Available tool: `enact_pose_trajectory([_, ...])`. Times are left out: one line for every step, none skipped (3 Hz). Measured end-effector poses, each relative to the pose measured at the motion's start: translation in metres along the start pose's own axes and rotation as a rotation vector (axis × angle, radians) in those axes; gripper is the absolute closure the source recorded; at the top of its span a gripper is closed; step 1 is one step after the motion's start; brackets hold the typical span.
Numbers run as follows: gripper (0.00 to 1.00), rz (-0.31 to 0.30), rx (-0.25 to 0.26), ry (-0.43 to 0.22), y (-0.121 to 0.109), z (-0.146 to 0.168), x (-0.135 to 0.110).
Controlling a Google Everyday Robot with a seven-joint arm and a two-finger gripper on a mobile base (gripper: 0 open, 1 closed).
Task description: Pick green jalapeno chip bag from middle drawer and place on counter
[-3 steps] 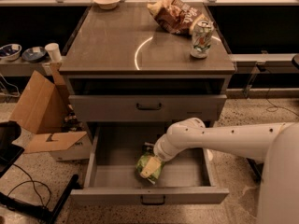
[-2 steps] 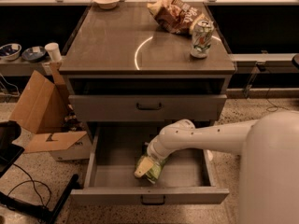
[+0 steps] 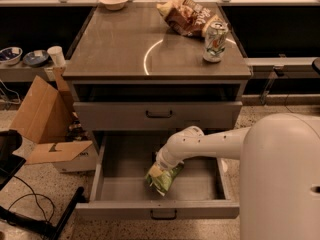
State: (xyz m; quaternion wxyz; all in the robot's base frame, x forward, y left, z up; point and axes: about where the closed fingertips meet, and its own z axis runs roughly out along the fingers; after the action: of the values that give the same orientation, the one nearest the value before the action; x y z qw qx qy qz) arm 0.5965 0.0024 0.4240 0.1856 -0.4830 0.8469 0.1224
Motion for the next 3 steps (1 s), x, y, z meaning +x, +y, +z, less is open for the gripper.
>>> enact_pose_trajectory([0.72,0.0,0.0,0.0,0.0,0.0,0.0])
enact_pose_trajectory([0.74,0.0,0.0,0.0,0.0,0.0,0.0])
enact_pose_trajectory([0.5,0.0,0.0,0.0,0.0,0.0,0.0])
